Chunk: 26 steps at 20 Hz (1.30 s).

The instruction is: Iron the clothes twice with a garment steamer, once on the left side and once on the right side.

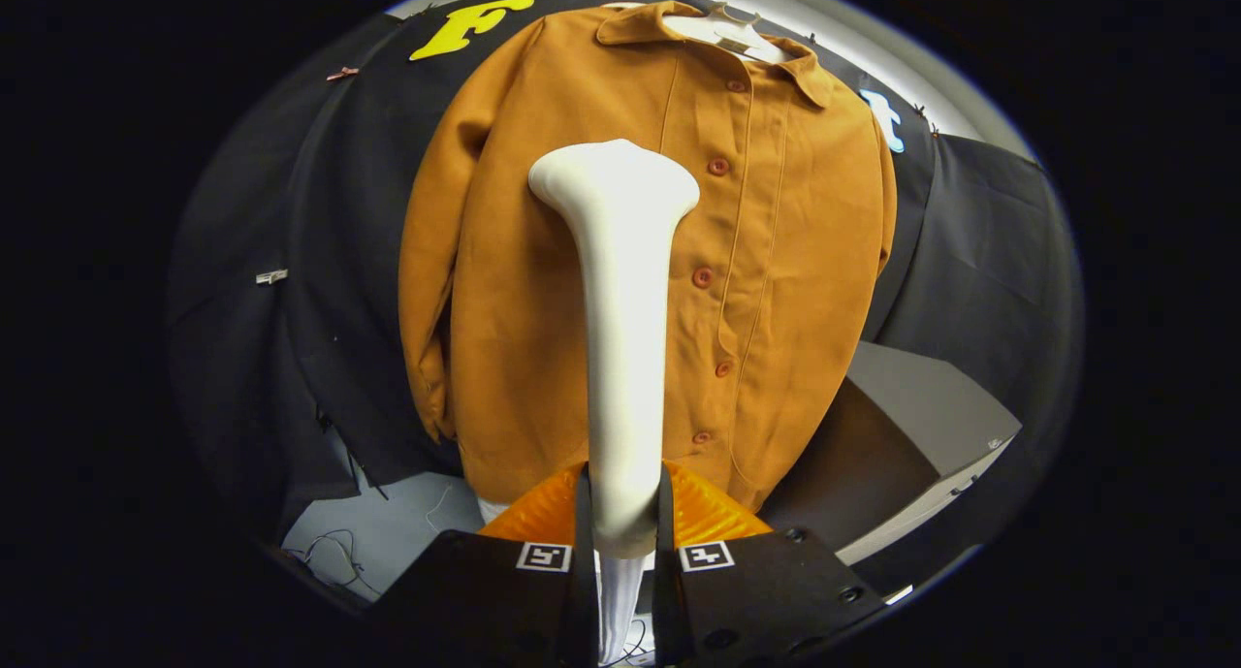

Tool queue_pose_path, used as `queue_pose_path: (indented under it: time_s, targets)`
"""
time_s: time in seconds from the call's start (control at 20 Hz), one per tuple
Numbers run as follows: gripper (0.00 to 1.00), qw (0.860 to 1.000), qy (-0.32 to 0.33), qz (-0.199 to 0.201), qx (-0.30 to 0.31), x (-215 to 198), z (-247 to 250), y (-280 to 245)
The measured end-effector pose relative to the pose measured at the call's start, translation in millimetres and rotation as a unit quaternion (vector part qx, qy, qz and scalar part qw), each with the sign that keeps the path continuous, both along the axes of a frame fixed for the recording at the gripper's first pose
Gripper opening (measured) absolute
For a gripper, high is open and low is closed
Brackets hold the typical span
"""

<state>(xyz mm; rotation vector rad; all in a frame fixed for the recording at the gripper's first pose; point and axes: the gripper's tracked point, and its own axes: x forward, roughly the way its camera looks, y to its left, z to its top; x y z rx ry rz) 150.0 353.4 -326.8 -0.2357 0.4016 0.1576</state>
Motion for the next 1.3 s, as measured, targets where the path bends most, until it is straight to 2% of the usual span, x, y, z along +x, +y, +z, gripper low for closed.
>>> queue_pose_path:
  time_s: [0.55,1.0,1.3]
  targets:
    - [0.26,0.998,0.067,0.014,-0.002,-43,-40,-7]
    - [0.26,0.998,0.057,0.013,0.017,-84,-19,-32]
    - [0.25,0.999,0.037,0.016,0.035,-111,17,-61]
